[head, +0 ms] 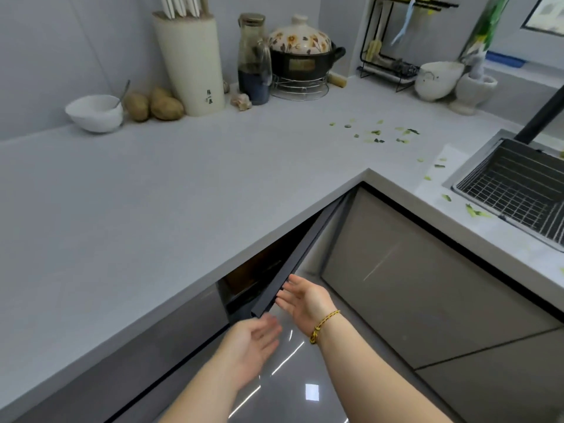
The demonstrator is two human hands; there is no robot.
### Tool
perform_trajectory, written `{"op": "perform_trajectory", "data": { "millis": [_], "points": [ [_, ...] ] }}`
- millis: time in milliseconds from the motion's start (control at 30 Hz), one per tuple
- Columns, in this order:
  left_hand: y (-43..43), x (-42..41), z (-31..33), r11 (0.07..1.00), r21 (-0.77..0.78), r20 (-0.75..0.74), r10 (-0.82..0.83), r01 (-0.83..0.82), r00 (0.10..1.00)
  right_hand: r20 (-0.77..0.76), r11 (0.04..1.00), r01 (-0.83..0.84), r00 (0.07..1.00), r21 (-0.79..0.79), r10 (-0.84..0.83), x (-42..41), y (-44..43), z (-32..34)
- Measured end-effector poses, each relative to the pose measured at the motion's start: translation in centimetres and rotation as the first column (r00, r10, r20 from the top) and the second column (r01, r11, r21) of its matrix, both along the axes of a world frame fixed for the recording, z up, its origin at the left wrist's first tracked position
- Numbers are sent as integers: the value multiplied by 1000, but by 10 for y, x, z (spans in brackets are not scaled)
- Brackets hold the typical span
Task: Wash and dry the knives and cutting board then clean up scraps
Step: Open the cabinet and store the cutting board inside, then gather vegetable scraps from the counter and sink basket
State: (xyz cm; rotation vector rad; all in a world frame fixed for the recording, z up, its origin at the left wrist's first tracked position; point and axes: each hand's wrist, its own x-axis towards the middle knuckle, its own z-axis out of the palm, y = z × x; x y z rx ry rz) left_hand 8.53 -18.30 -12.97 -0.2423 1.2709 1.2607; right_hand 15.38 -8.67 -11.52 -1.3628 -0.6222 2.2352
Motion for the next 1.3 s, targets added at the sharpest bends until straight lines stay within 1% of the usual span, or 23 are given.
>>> {"op": "perform_trajectory", "data": {
  "millis": [133, 233, 300, 433, 600, 667, 767, 867, 1000, 1067, 1167, 1233, 1300],
  "points": [
    [3, -21, -1, 979, 135, 25, 149, -151, 989, -19, 1000, -16, 1000, 23, 17, -17, 3, 1],
    [11, -31, 1, 933, 137, 101, 321, -333, 942, -20, 999, -22, 1000, 28, 23, -25, 5, -2],
    [13, -35, -2, 920, 180, 93, 336, -347, 937, -19, 998, -34, 999, 48, 35, -32, 6, -3],
    [18, -48, -9, 938, 199, 6, 288, -284, 958, 16, 991, -88, 996, 101, 86, -43, 13, -3],
    [21, -61, -7, 944, 211, -94, 278, -254, 956, 23, 980, -123, 992, 154, 121, -43, 16, -5],
    [22, -63, -9, 948, 191, -134, 281, -253, 950, 22, 979, -118, 993, 167, 116, -38, 17, -4],
    [18, -64, -17, 962, 135, -142, 254, -236, 957, 1, 980, -86, 996, 177, 87, -28, 22, -1],
    [17, -56, -17, 986, 104, -124, 146, -133, 982, -39, 979, -71, 996, 192, 80, -17, 30, 6],
    [35, -47, 0, 988, 152, -191, 65, -36, 979, -93, 980, -21, 995, 200, 40, 4, 46, 16],
    [51, -35, 7, 984, 172, -236, -4, 46, 972, -85, 972, -29, 995, 231, 50, 18, 61, 21],
    [73, -10, 14, 978, 143, -293, -104, 151, 950, -70, 962, -56, 995, 267, 77, 38, 91, 32],
    [95, 7, 20, 975, 145, -292, -118, 166, 949, -50, 948, -85, 993, 307, 105, 53, 117, 41],
    [124, 25, 34, 968, 188, -286, -108, 166, 952, -9, 929, -115, 992, 353, 127, 71, 150, 53]
  ]
}}
